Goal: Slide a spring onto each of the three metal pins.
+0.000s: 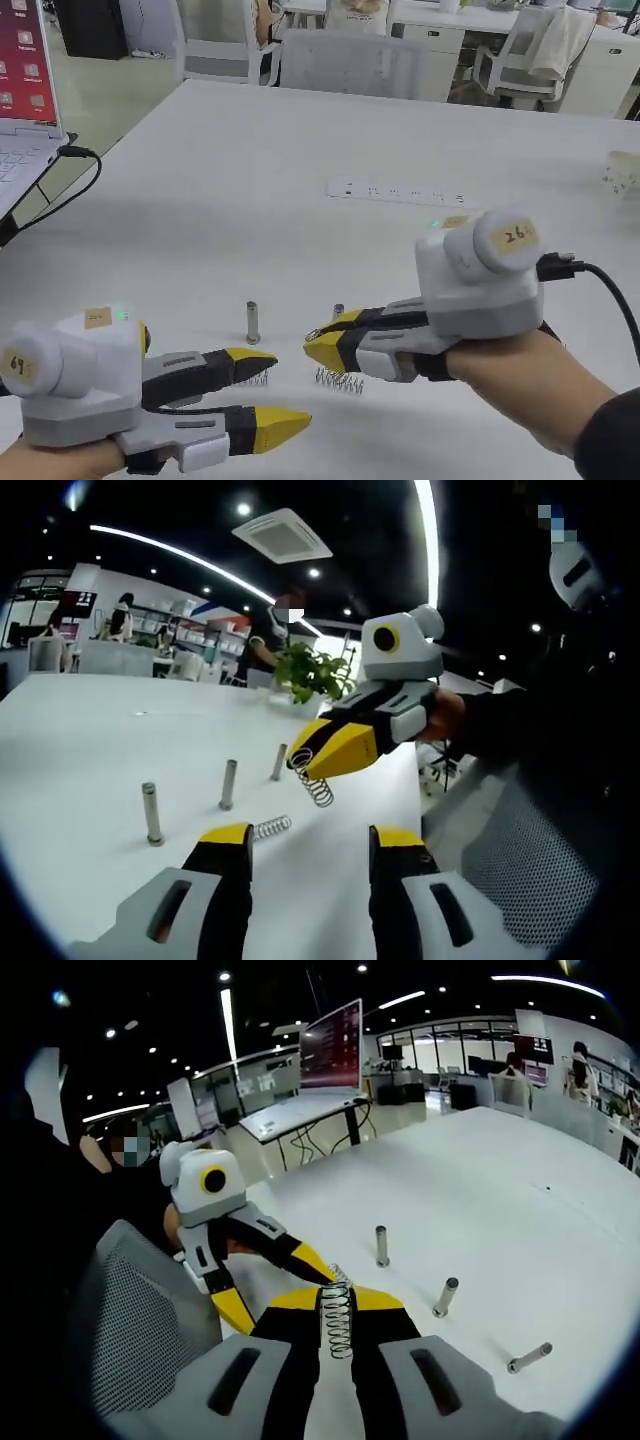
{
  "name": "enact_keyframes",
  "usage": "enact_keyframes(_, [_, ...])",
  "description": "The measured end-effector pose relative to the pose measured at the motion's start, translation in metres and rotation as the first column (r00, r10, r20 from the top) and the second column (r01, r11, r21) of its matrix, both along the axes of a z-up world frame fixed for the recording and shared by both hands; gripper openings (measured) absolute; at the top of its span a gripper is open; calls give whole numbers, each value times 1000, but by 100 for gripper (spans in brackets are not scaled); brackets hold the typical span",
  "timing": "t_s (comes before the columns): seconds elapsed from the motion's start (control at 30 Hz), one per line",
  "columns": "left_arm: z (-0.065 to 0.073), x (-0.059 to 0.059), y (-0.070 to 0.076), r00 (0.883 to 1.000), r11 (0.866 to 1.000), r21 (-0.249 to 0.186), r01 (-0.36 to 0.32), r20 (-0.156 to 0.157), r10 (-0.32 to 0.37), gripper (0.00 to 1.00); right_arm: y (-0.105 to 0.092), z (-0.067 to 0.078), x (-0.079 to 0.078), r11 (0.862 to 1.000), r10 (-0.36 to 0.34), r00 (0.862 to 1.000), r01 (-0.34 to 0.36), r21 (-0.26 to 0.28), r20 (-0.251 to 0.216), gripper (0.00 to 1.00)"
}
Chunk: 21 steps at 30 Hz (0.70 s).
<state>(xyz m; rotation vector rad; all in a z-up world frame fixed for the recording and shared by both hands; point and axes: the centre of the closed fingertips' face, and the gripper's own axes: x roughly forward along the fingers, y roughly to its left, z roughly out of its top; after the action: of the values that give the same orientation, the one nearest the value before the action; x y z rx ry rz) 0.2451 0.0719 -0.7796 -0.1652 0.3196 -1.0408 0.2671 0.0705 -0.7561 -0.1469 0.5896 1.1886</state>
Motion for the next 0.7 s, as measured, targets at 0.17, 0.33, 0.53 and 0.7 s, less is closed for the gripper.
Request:
enact_keyframes(0.17, [3, -1, -5, 1000, 1000, -26, 16, -8, -16, 36, 6, 3, -4, 1000, 13, 1000, -13, 24, -7, 8])
enact_keyframes(0.33, [5, -1, -7, 1000, 999, -39, 20, -9, -20, 32, 13, 6, -8, 998, 30, 999, -29, 49, -15, 8])
enact_keyframes(0.53, [8, 0, -7, 1000, 998, -53, 19, -3, -19, 27, 23, 9, -16, 996, 55, 998, -53, 75, -26, 8])
enact_keyframes(0.7, [10, -1, -8, 1000, 998, -60, 23, -2, -23, 22, 28, 11, -20, 994, 78, 997, -76, 83, -17, 8])
